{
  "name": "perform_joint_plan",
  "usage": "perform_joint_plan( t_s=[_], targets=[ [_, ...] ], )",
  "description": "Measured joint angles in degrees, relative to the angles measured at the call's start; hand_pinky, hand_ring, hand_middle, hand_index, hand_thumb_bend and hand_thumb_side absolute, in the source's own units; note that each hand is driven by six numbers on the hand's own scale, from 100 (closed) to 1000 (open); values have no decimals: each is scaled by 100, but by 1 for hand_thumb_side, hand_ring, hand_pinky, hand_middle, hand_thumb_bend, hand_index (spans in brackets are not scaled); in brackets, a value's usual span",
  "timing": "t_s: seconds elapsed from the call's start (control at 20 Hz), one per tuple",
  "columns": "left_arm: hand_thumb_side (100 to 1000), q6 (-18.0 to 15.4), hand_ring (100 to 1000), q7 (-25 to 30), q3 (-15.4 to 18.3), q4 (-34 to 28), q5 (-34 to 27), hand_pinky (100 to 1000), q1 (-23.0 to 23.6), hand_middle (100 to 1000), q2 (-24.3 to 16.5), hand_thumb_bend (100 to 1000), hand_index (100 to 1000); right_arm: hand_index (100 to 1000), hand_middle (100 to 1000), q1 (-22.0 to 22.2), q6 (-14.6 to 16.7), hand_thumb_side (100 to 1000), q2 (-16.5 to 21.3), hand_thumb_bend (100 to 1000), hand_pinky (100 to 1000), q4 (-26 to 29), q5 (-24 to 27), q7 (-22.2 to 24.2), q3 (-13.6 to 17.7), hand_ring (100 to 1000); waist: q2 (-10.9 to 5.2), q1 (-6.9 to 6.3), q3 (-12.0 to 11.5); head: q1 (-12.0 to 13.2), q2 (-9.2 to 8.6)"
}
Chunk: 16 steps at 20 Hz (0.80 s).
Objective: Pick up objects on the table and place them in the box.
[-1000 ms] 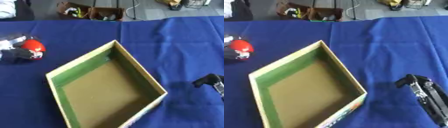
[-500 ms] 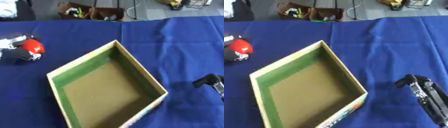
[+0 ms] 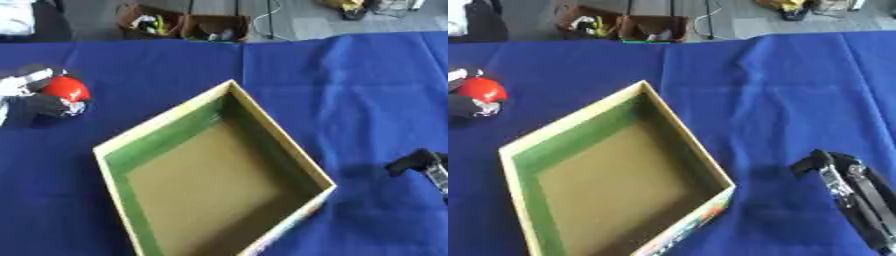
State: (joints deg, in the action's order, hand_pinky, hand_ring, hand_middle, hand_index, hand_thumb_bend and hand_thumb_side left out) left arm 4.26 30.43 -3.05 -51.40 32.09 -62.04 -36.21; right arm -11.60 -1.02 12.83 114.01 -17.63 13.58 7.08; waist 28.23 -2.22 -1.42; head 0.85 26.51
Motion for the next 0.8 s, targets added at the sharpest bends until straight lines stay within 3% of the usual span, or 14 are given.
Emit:
perform_joint_plan(
  t_s=[0.2, 0.8],
  targets=[
    [310, 96, 644, -84, -28, -18, -59, 435, -5, 746, 1, 100, 777, 612, 501, 4, -5, 1000, -1, 100, 871, 0, -2, 3, 0, 694, -23, -1, -11, -2, 1],
    [245, 116, 649, -113, -128, -408, 384, 431, -151, 748, -49, 100, 764, 614, 502, 67, -86, 1000, -5, 100, 875, 0, 6, 37, 31, 694, -253, -51, -133, -56, 105]
  ],
)
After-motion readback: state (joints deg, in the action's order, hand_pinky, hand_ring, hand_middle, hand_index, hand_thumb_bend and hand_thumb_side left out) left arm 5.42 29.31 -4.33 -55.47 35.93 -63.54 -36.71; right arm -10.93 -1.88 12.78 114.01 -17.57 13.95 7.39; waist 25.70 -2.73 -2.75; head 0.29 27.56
